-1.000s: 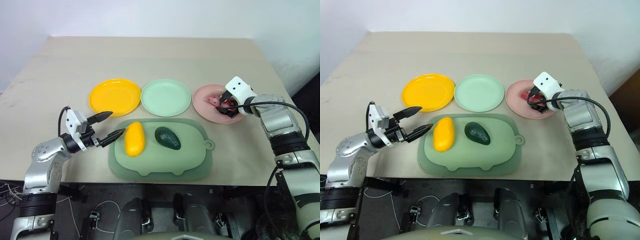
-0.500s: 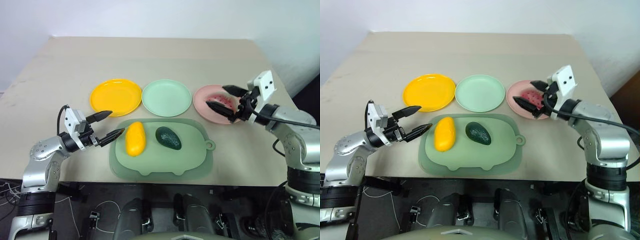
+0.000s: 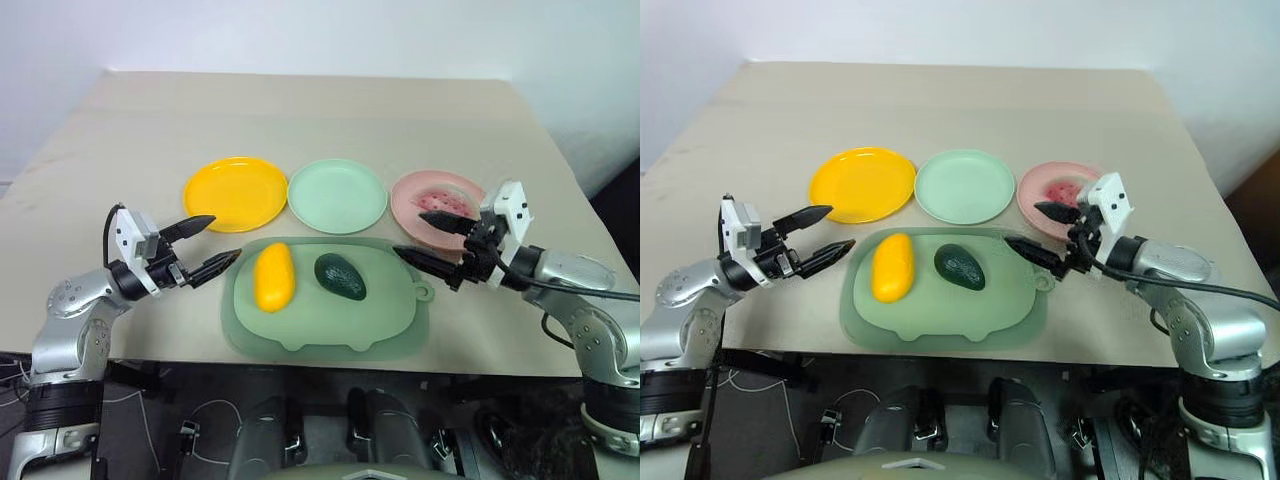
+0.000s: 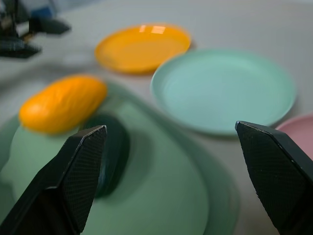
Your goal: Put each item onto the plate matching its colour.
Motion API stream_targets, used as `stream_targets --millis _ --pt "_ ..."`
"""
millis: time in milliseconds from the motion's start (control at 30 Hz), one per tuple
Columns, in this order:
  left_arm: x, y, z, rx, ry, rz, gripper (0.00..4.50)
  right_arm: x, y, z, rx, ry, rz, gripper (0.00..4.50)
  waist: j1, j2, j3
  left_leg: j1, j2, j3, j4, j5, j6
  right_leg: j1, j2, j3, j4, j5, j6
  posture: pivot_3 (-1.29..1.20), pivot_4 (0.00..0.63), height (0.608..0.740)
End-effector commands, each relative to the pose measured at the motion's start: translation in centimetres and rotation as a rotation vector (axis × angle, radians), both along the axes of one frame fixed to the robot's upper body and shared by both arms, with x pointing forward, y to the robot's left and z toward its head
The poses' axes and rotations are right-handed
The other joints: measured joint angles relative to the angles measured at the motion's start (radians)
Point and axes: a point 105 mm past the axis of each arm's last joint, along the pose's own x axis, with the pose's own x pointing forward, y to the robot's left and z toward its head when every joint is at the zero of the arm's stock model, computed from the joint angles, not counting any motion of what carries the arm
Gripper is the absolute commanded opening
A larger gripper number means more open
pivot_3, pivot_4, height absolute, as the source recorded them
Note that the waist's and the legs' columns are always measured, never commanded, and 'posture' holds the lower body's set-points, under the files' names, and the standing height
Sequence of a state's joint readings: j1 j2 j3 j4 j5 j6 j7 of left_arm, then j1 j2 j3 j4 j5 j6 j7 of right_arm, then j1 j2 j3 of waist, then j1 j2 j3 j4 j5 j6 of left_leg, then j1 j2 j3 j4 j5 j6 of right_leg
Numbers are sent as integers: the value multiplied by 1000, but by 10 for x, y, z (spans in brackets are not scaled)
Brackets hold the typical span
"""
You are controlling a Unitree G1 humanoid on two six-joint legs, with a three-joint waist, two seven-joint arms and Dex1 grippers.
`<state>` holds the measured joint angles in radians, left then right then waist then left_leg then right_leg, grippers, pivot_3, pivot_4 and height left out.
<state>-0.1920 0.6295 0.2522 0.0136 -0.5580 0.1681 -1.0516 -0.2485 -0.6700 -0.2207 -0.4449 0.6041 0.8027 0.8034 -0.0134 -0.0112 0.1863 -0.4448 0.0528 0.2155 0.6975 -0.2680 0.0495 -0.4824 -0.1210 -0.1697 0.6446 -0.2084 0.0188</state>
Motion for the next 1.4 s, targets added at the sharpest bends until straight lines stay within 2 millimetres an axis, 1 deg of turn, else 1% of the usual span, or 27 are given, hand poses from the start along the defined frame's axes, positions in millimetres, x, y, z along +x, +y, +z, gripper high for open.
stream_targets --millis 33,200,300,400,567,667,767,967,1167,1400 --pt "-3 4 13 6 -42 13 4500 -6 3 8 -7 -44 40 4481 0 0 0 0 0 0 0 0 0 0 0 0 0 0 0 0 150 696" --pt "-5 6 14 5 -35 17 4500 -4 3 10 0 -45 32 4481 0 0 0 0 0 0 0 0 0 1 0 0 -2 -1 2 0 150 696" --pt "-5 6 14 10 -33 13 4500 -8 8 4 -4 11 43 4481 1 0 0 0 0 0 -1 0 0 1 0 0 -3 -1 1 0 150 696" --pt "-4 5 15 4 -36 2 4500 -13 20 5 -1 61 75 4481 0 0 0 0 0 0 -1 0 0 1 0 0 -4 0 -1 0 150 696" --pt "-3 4 16 -3 -40 -21 4500 -19 39 5 -8 68 108 4481 0 0 0 0 0 0 -2 0 0 1 1 0 -6 0 -1 0 150 696" --pt "-4 -6 17 -1 -41 -62 4500 -17 46 4 -5 70 113 4481 0 0 0 0 0 0 -4 0 0 2 1 0 -10 1 -2 0 150 696" --pt "-8 -14 23 -12 -44 -105 4500 -15 51 4 -10 62 126 4481 0 0 0 0 0 0 -6 0 0 2 1 0 -11 1 -2 0 150 696" --pt "-13 -23 24 25 -37 -152 4500 -8 59 2 -17 65 141 4481 -1 0 0 0 0 0 -7 0 0 2 2 0 -11 1 -2 0 150 696" --pt "-13 -22 18 28 -23 -161 4500 -5 75 -1 -5 86 162 4481 -2 0 0 0 0 0 -7 0 -1 2 2 0 -11 1 -2 0 150 696" --pt "-9 -18 15 27 -24 -158 4500 -5 80 -14 -28 176 144 4481 -1 0 0 0 0 0 -8 0 -1 2 2 0 -12 1 -2 0 150 696"
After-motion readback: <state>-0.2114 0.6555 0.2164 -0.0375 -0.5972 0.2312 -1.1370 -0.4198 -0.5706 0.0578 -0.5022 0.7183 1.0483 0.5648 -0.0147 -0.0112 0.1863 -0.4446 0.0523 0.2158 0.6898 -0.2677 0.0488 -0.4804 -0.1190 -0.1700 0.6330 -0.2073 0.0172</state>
